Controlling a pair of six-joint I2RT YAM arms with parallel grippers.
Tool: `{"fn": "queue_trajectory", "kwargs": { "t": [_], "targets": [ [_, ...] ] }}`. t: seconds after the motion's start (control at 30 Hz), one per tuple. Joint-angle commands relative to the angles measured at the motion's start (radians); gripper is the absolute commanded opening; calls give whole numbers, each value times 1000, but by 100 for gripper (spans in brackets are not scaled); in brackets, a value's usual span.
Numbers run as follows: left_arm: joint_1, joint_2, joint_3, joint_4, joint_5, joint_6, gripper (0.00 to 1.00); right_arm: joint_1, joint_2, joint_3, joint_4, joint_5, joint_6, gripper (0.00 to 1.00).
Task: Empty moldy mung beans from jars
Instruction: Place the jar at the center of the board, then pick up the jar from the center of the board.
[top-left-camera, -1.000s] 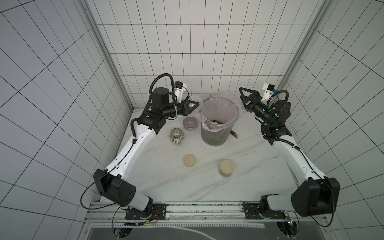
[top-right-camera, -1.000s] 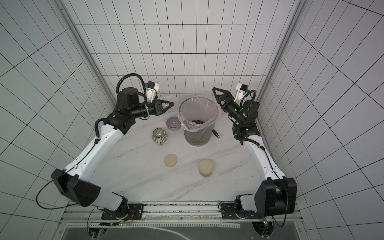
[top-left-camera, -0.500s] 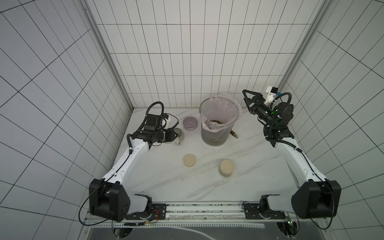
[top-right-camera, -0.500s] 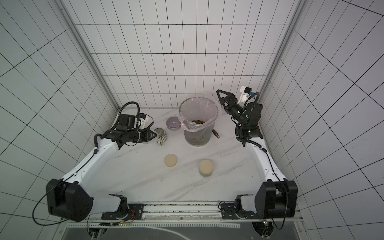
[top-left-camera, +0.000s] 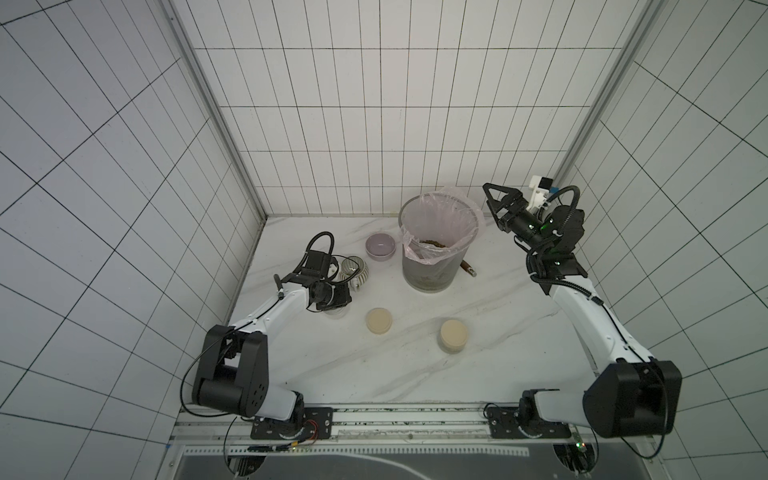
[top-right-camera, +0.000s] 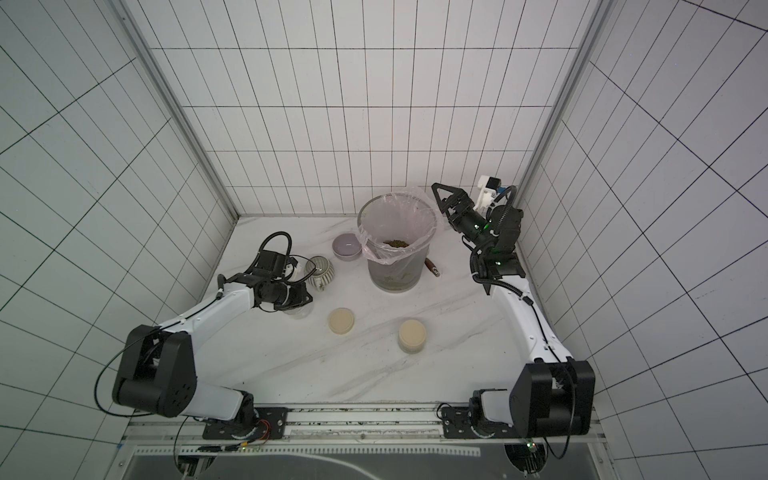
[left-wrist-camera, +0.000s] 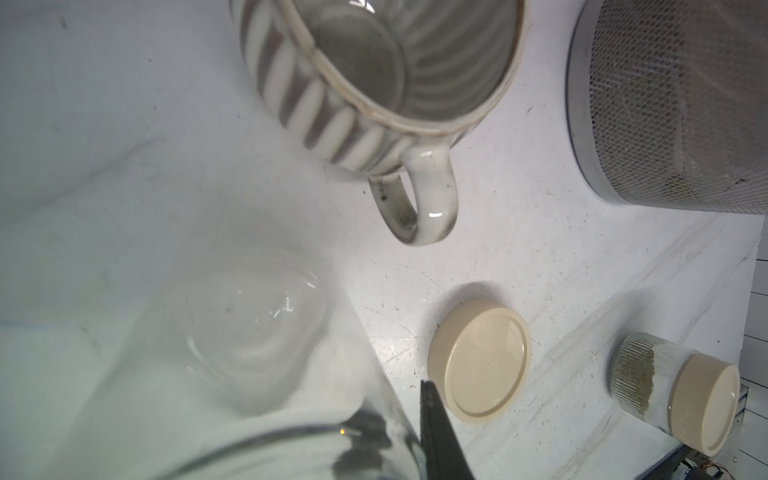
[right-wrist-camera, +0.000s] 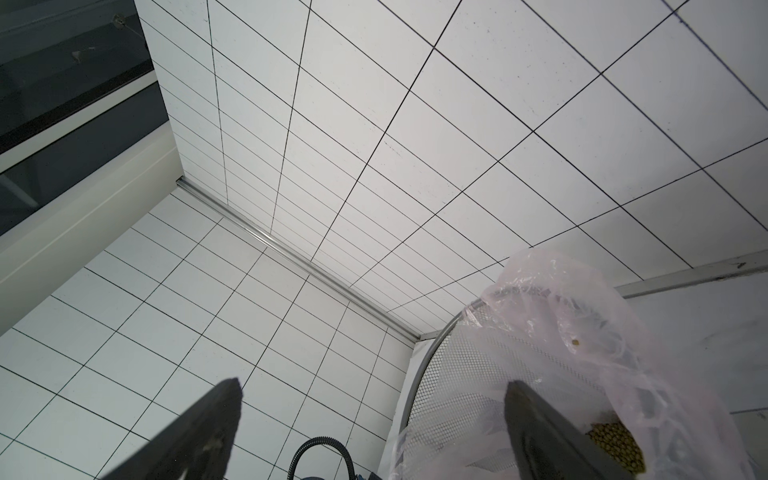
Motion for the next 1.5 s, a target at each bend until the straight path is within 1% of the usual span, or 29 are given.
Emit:
{"fn": "queue_trajectory", "kwargs": {
  "t": [0.0, 0.07, 0.1, 0.13, 0.23, 0.27, 0.33, 0.37, 0.5, 0.57, 0.63, 0.67, 0.77, 0.87, 0.93, 1.07, 1.17, 1.23, 1.33, 1.47],
  "targets": [
    [1, 27, -19, 67, -42, 0, 0, -16, -30, -34, -1, -9, -13, 99],
    [0, 25, -17, 53, -58, 6, 0, -17, -30, -35, -4, -8, -17, 99],
    [1, 20, -13, 43, -66, 8, 2, -17, -31, -33, -6, -9, -18, 100],
    [2, 13, -7, 32, -76, 10, 10, -18, -30, -33, -7, -9, -20, 100],
    [0, -4, 25, -9, -98, 15, 38, -19, -29, -23, -16, -9, -29, 99],
    [0, -5, 38, -25, -105, 19, 43, -20, -27, -21, -21, -9, -31, 100],
    [1, 3, 73, -56, -108, 30, 45, -21, -28, -16, -24, -10, -34, 100],
    [2, 11, 87, -70, -107, 35, 49, -21, -28, -16, -25, -10, -34, 100],
    [3, 48, 147, -127, -101, 53, 71, -24, -31, -14, -34, -13, -40, 100],
    [3, 56, 171, -148, -105, 64, 79, -25, -35, -6, -53, -13, -52, 100],
    [3, 55, 189, -165, -110, 75, 83, -26, -38, 10, -87, -11, -75, 100],
    [1, 54, 199, -172, -112, 80, 83, -27, -38, 19, -110, -9, -90, 100],
    [0, 41, 236, -205, -113, 94, 84, -26, -41, 82, -256, 11, -178, 100],
    [-1, 7, 266, -228, -110, 104, 84, -26, -43, 179, -482, 58, -318, 100],
    [-9, -34, 283, -227, -116, 110, 86, -25, -52, 236, -638, 122, -411, 100],
    [-54, -105, 312, -189, -143, 113, 91, -20, -82, 290, -891, 223, -534, 100],
    [-117, -135, 321, -103, -162, 107, 95, -6, -105, 292, -1048, 281, -599, 100],
    [-179, -130, 346, -61, -222, 100, 98, 26, -117, 276, -1140, 335, -627, 100],
    [-252, -84, 402, -53, -318, 74, 98, 105, -150, 209, -1214, 410, -644, 100],
    [-293, -42, 440, -30, -339, -1, 98, 220, -178, 111, -1284, 468, -611, 100]
  ]
}}
